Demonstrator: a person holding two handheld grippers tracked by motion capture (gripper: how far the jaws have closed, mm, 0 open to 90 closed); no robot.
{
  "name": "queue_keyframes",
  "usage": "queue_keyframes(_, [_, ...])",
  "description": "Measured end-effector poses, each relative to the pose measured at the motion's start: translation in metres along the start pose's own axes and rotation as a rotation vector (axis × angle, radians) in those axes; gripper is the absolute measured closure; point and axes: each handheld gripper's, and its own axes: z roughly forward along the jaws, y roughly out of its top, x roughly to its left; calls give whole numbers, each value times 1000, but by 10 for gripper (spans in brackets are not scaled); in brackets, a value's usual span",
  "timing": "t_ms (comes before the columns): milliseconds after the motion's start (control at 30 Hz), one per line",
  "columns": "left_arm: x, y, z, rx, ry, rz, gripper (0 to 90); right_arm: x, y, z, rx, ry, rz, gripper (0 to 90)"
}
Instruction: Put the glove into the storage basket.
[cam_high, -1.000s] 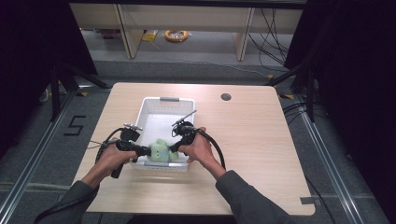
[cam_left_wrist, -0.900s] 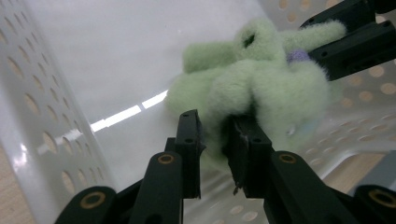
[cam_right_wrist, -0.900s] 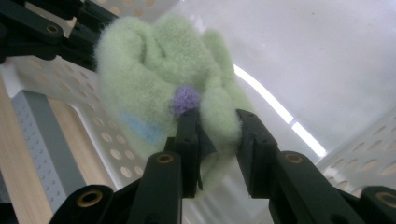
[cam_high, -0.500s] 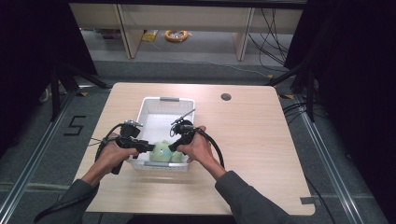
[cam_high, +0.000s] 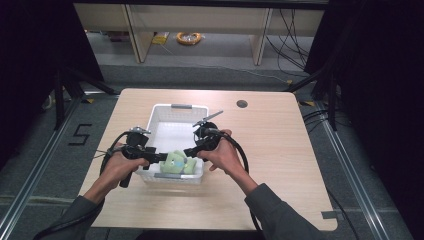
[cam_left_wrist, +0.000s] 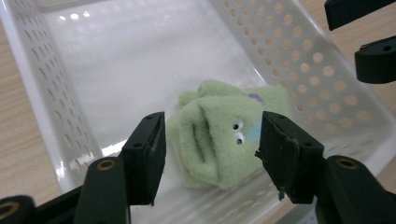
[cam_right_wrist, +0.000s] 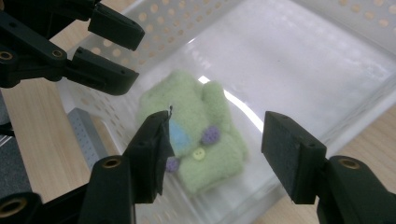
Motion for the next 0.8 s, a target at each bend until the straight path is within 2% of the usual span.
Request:
queue_keyframes(100, [-5,-2,-3,-10,-8,0,386,-2,-3,-6,-12,19,-4,409])
queue_keyframes(133, [-7,-3,-4,-17,-13,4,376,0,-4,-9,-3,10,18,400])
queue_keyframes(200, [-12,-5,-6,-25,-20,2,357,-1,-8,-16,-22,26,7,385])
queue_keyframes(233, [-14,-6,-7,-28,-17,-1,339,-2,-9,-18,-37,18,1,379])
queue_keyframes(267, [-19,-10,-7,-33,-19,4,328,0,-13,-26,-33,33,23,370])
queue_keyframes(300, [-19,-10,-7,-33,-19,4,320,0,-13,-26,-33,33,23,370])
queue_keyframes(333, [-22,-11,-8,-34,-25,3,320,-4,-15,-28,-57,35,-14,368])
queue_keyframes(433, [-30,-15,-10,-52,-33,2,295,-7,-21,-37,-82,27,-12,364])
queue_keyframes(533, [-38,-18,-12,-66,-61,-4,259,-10,-29,-46,-103,11,-22,354])
queue_keyframes(567, [-42,-19,-12,-86,-65,-12,244,-11,-31,-48,-106,17,-22,354])
queue_keyframes(633, [-47,-20,-13,-75,-76,-2,216,-14,-36,-54,-108,27,-19,351])
queue_keyframes(667, [-50,-20,-14,-76,-78,4,209,-16,-41,-58,-118,31,3,351])
queue_keyframes(733, [-56,-22,-14,-85,-87,18,209,-18,-43,-60,-125,34,-2,351])
queue_keyframes(800, [-61,-23,-15,-87,-101,16,204,-20,-48,-64,-131,32,3,348])
